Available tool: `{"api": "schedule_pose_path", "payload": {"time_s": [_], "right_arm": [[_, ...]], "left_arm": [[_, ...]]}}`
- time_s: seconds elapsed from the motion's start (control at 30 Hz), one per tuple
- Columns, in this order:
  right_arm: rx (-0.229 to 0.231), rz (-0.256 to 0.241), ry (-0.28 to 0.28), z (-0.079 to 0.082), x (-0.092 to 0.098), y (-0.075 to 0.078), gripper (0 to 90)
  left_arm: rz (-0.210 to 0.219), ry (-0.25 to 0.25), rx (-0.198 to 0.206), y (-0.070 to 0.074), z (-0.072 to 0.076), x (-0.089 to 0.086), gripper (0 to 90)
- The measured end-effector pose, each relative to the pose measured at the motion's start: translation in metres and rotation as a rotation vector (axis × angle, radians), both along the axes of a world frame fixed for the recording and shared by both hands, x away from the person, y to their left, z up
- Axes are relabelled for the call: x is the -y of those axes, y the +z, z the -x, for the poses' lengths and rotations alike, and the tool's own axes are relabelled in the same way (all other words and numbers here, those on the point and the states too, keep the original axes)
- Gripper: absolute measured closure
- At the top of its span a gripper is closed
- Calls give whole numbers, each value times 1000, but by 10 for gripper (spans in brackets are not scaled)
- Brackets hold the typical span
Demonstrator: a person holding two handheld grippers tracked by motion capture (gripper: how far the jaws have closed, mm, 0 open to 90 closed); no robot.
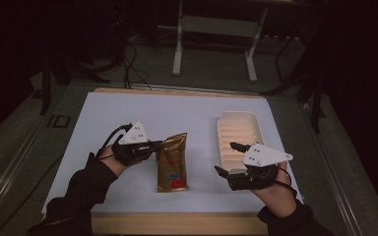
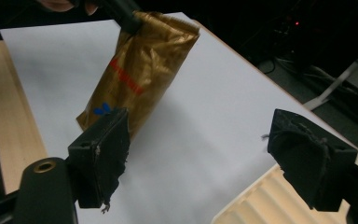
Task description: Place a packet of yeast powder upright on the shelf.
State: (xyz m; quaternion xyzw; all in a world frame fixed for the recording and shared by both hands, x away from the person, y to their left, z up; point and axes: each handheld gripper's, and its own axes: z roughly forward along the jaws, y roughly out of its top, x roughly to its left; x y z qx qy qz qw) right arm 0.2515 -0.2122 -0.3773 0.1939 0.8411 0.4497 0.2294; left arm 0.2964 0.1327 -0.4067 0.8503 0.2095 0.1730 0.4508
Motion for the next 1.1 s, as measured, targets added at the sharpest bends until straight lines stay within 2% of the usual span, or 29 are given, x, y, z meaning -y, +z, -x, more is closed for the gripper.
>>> {"api": "schedule_pose_path", "payload": {"time_s": [0.03, 0.1, 0.13, 0.23, 0.33, 0.4, 0.47, 0.57, 0.63, 0.7, 0.73, 0.8, 0.93, 0.97, 1.03, 1.1], "right_arm": [[-6, 21, 17, -4, -2, 8, 220], [-9, 30, 30, -8, -3, 14, 229], [-9, 30, 30, -8, -3, 14, 229], [-12, 66, 70, -14, -8, 28, 236], [-12, 95, 111, -16, -15, 36, 245], [-37, 113, 143, -17, -20, 40, 260], [-53, 131, 167, -19, -26, 41, 262], [-61, 143, 171, -22, -32, 42, 266], [-106, 167, 198, -27, -40, 40, 285], [-114, 175, 201, -28, -42, 39, 285], [-135, 198, 218, -32, -48, 37, 296], [-140, 209, 219, -33, -49, 37, 297], [-194, 279, 249, -41, -60, 38, 326], [-200, 289, 250, -43, -62, 39, 370], [-221, 315, 269, -46, -66, 40, 392], [-239, 333, 280, -48, -70, 41, 455]], "left_arm": [[1, -17, -1, 2, 2, 2, 886], [-5, -12, 14, 4, 4, 4, 886], [-5, -26, 12, 6, 5, 5, 886], [-2, -44, 21, 9, 9, 8, 887], [-14, -62, 47, 13, 15, 13, 887], [-23, -79, 60, 16, 19, 18, 887], [-23, -85, 61, 16, 20, 20, 887], [-29, -113, 64, 18, 24, 24, 887], [-28, -133, 75, 20, 27, 28, 887], [-28, -132, 89, 20, 29, 29, 887], [-23, -140, 88, 21, 30, 30, 887], [-26, -161, 93, 22, 32, 32, 887], [-29, -188, 98, 22, 34, 36, 887], [-24, -187, 97, 22, 34, 37, 887], [-16, -198, 96, 22, 35, 39, 887], [-11, -205, 93, 22, 35, 41, 887]]}}
